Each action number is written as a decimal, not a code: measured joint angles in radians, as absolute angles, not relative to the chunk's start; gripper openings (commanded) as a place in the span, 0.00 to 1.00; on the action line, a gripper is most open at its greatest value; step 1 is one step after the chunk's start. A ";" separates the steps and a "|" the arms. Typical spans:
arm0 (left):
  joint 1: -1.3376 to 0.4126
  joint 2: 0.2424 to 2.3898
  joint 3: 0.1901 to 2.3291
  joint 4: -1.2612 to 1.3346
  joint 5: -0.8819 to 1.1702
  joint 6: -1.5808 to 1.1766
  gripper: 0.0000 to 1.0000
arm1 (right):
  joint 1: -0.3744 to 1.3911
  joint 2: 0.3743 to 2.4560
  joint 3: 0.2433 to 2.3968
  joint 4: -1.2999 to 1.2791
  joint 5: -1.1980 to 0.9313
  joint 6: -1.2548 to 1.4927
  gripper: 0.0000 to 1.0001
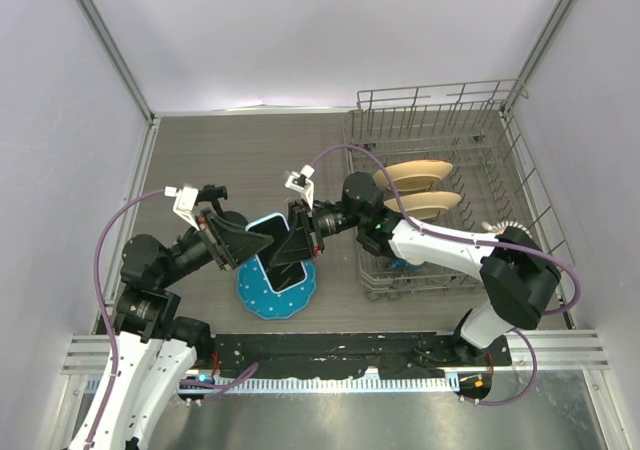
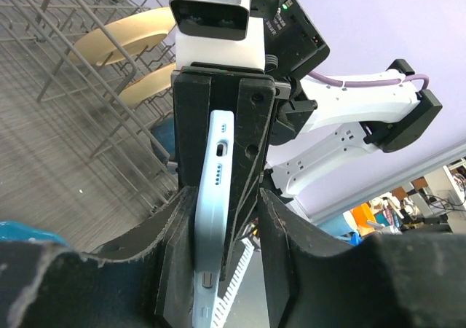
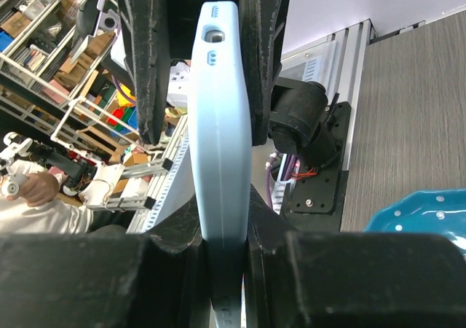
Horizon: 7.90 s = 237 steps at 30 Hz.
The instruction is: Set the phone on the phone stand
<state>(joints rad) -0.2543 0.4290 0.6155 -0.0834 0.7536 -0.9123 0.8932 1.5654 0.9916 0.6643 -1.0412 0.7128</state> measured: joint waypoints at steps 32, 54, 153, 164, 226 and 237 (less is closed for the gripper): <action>-0.255 0.453 0.785 -0.401 0.397 -0.915 0.00 | 0.953 1.548 0.970 0.642 -0.714 0.797 0.64; -0.258 0.246 0.608 -0.257 0.187 -1.102 0.91 | 1.012 1.711 0.767 1.351 -0.367 1.407 0.01; -0.353 0.361 0.511 0.004 0.229 -1.155 0.00 | 0.993 1.560 0.748 1.178 -0.077 1.185 0.56; -0.353 0.370 0.570 -0.082 0.255 -1.118 0.75 | 0.970 1.551 0.805 1.121 -0.133 1.157 0.01; -0.358 0.512 1.052 -0.645 0.131 -0.744 0.00 | 0.785 1.386 1.025 0.339 -0.688 0.593 0.66; -0.358 0.306 1.214 -0.833 -0.347 -0.611 0.00 | 1.037 1.623 1.352 0.073 0.080 0.490 0.66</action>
<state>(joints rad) -0.3576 0.3061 1.2140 -0.8326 -0.3473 -0.6106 1.0367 1.6230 1.3521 0.0727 0.0803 0.4896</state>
